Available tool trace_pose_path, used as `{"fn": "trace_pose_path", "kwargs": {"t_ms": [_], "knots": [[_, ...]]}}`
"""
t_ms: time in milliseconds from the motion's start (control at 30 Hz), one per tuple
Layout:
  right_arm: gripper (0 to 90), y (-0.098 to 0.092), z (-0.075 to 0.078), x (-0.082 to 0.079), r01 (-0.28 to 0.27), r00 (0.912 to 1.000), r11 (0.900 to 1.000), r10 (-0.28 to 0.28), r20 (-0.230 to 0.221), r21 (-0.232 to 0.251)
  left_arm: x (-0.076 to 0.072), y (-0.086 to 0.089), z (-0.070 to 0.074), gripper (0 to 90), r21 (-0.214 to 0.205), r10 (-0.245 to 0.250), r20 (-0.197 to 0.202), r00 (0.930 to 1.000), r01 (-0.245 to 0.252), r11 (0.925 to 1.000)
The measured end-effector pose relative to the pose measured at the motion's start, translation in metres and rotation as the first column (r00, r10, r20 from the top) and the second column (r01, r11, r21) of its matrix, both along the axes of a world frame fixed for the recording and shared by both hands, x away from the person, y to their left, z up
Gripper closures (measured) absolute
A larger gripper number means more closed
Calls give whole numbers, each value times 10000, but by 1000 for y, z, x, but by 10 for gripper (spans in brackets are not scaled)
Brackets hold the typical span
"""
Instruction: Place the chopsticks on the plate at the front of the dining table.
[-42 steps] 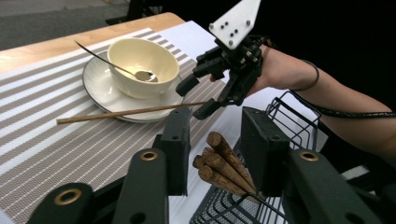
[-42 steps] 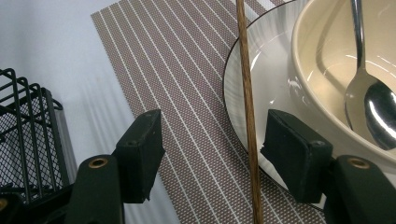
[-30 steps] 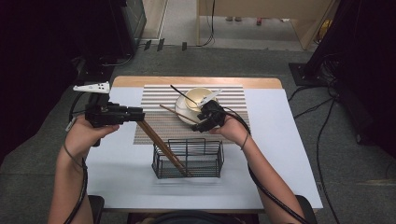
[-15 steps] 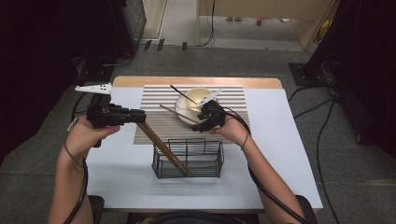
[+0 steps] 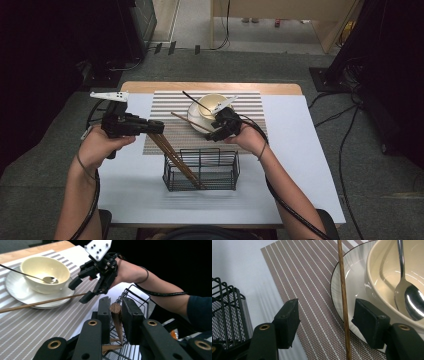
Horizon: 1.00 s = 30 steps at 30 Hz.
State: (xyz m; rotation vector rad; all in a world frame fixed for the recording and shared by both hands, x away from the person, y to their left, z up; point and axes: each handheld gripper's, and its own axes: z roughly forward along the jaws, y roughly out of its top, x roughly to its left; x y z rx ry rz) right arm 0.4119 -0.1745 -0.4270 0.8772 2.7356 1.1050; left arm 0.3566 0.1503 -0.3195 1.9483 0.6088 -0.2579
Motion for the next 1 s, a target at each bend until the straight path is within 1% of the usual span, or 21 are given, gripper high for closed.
{"fn": "trace_pose_path", "kwargs": {"t_ms": [100,167,233,267,367,533,700,833,1000], "knots": [[380,0,0,0,-21,10000,10000,21,35,9,1,-6,-3,792,38,-153,-285,9995,154,9999],[380,0,1,0,-12,10000,10000,12,49,21,2,-7,-4,799,39,-189,-391,9991,191,9998],[380,0,2,-1,-4,10000,10000,4,55,40,4,-7,-4,813,-71,-229,-611,9979,225,9997],[381,0,2,-1,-4,10000,10000,4,67,51,4,-6,-4,820,-131,-231,-626,9978,223,9997],[381,-1,4,-1,19,10000,10000,-20,86,64,6,-6,-3,839,-262,-196,-856,9961,174,9995],[386,-1,5,-1,9,9999,9999,-10,127,100,7,-6,-2,842,-209,-169,-978,9951,149,9997],[386,0,6,-2,-51,9999,9999,48,164,163,7,-2,3,843,-248,-4,-999,9950,-21,9997],[386,1,6,-2,-85,9999,9995,81,132,307,9,5,7,844,-322,145,-1022,9947,-179,9993],[385,2,8,-3,-133,9997,9994,127,194,318,10,15,12,844,-396,318,-1031,9942,-360,9986]]}}
